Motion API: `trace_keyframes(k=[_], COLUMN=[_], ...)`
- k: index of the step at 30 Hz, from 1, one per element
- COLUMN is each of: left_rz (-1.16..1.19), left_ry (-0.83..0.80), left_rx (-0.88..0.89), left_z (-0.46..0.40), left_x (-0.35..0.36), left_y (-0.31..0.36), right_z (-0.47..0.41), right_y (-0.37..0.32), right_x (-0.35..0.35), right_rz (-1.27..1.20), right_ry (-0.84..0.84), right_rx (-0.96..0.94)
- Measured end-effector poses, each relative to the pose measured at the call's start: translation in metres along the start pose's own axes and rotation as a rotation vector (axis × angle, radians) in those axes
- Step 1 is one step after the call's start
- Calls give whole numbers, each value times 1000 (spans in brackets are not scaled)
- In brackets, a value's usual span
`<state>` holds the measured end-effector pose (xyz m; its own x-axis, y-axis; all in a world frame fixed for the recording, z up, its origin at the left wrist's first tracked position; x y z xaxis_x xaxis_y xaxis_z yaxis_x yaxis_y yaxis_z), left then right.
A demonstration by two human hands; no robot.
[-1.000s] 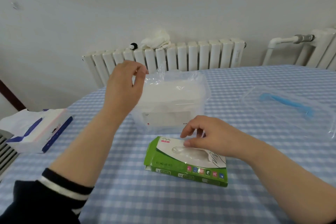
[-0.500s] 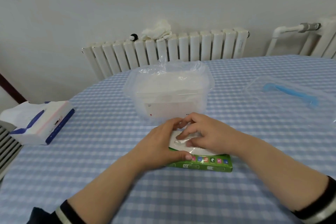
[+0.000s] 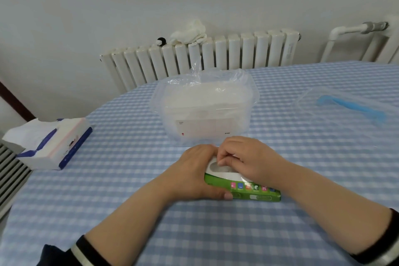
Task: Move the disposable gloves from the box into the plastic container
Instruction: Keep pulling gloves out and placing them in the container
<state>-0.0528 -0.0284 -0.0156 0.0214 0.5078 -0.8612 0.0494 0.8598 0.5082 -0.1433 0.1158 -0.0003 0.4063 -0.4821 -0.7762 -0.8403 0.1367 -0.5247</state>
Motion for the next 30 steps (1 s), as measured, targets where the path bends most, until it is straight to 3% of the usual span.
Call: trace_keyframes(k=[3, 9, 14, 17, 19, 23, 30], left_rz=[-10, -60, 59, -134, -140, 289, 1098], left_ry=[14, 8, 5, -41, -57, -108, 161], left_rx=[-1, 35, 29, 29, 23, 33, 95], left_z=[0, 1, -1, -2, -3, -1, -1], left_x=[-1, -5, -9, -1, 0, -11, -80], left_y=[0, 9, 4, -1, -2, -4, 13], right_z=[2, 1, -3, -4, -5, -3, -1], right_y=[-2, -12, -28, -34, -40, -47, -46], right_x=[-2, -3, -24, -48, -63, -78, -79], right_rz=[-249, -455, -777, -1020, -1036, -910, -721], right_ry=[13, 134, 453, 645, 731, 788, 708], right_rx=[182, 261, 270, 239, 201, 187, 168])
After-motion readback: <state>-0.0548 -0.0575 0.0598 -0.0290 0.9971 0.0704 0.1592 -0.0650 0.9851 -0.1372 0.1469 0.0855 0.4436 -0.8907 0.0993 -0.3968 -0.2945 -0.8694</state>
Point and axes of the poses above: each hand's wrist, its own z-axis away from the middle knuckle, its own x-axis out of the palm, y = z × x, the point moved 2 cm from there along -z, towards the middle knuckle, and after that the axes turned 1 degree about x, right-handed, at the moved point
